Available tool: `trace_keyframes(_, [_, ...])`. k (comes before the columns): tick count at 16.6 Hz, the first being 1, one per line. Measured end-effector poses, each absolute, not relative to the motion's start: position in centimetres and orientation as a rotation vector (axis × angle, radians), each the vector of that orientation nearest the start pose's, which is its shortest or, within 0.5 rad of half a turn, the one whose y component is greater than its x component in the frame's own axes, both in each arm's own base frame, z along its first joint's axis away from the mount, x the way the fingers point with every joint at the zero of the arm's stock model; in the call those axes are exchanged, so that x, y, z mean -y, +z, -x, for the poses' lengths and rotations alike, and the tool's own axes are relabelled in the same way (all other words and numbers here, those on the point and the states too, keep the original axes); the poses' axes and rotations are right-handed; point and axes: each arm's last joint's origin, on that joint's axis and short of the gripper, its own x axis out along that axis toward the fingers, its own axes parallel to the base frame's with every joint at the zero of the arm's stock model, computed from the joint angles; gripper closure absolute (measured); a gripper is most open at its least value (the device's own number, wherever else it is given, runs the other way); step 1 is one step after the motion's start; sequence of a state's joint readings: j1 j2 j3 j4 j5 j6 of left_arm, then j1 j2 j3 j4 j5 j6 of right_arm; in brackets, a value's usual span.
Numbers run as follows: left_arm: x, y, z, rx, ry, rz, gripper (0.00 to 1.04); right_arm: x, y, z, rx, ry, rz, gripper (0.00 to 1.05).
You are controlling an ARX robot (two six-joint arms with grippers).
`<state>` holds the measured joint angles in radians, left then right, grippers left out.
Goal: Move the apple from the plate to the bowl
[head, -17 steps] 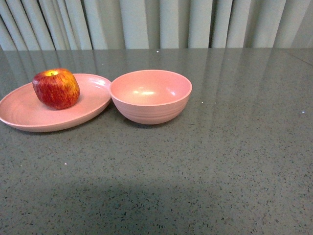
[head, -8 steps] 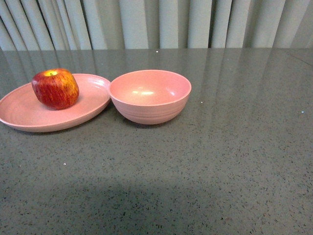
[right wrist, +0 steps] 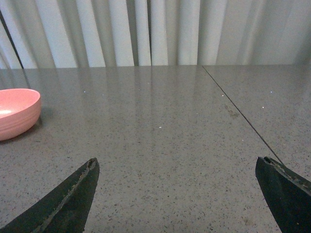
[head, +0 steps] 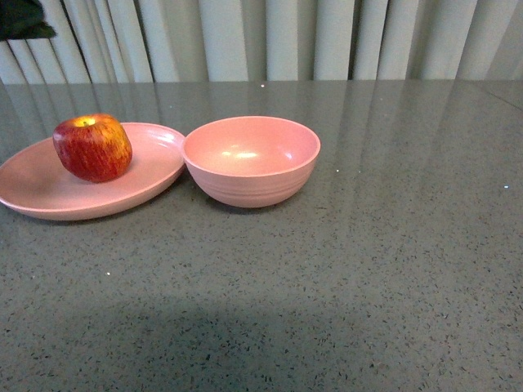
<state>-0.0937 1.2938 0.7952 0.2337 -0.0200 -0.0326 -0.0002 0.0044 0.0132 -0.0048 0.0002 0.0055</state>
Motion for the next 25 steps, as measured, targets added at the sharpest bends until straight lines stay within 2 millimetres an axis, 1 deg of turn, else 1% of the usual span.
trace_keyframes(2, [2.7,25.9,-31.6,-0.333,-0.092,0.011,0.07,0.0,16.7,-9.7,0.004,0.000,-0.006,0.07])
trace_keyframes(3, [2.6,25.5,-32.7,-0.351,-0.098,0.008,0.07,0.0,16.7,-9.7,0.004,0.000,-0.006,0.07])
trace_keyframes(4, [2.6,24.7,-34.2,-0.386,-0.097,0.007,0.07,0.0,16.7,-9.7,0.004,0.000,-0.006,0.07])
trace_keyframes(5, [2.5,24.1,-35.3,-0.412,-0.094,0.005,0.07,0.0,16.7,-9.7,0.004,0.000,-0.006,0.07])
trace_keyframes(7, [2.3,22.9,-36.7,-0.462,-0.083,-0.007,0.07,0.0,16.7,-9.7,0.004,0.000,-0.006,0.07])
trace_keyframes(8, [2.3,22.5,-36.9,-0.481,-0.084,-0.010,0.07,0.0,16.7,-9.7,0.004,0.000,-0.006,0.07])
trace_keyframes(10, [2.5,22.5,-37.0,-0.489,-0.089,-0.014,0.07,0.0,16.7,-9.7,0.004,0.000,-0.006,0.07])
trace_keyframes(11, [2.8,22.3,-37.0,-0.507,-0.099,-0.016,0.07,0.0,16.7,-9.7,0.004,0.000,-0.006,0.07])
trace_keyframes(14, [3.0,20.9,-37.2,-0.569,-0.103,-0.017,0.07,0.0,16.7,-9.7,0.004,0.000,-0.006,0.07])
trace_keyframes(18, [3.0,19.8,-37.5,-0.606,-0.099,-0.009,0.07,0.0,16.7,-9.7,0.004,0.000,-0.006,0.07])
trace_keyframes(22, [3.2,19.4,-37.5,-0.626,-0.098,0.009,0.07,0.0,16.7,-9.7,0.004,0.000,-0.006,0.07])
trace_keyframes(24, [3.3,19.4,-37.5,-0.624,-0.104,0.010,0.26,0.0,16.7,-9.7,0.004,0.000,-0.006,0.07])
trace_keyframes(25, [3.3,19.5,-37.5,-0.619,-0.106,0.009,0.32,0.0,16.7,-9.7,0.004,0.000,-0.006,0.07])
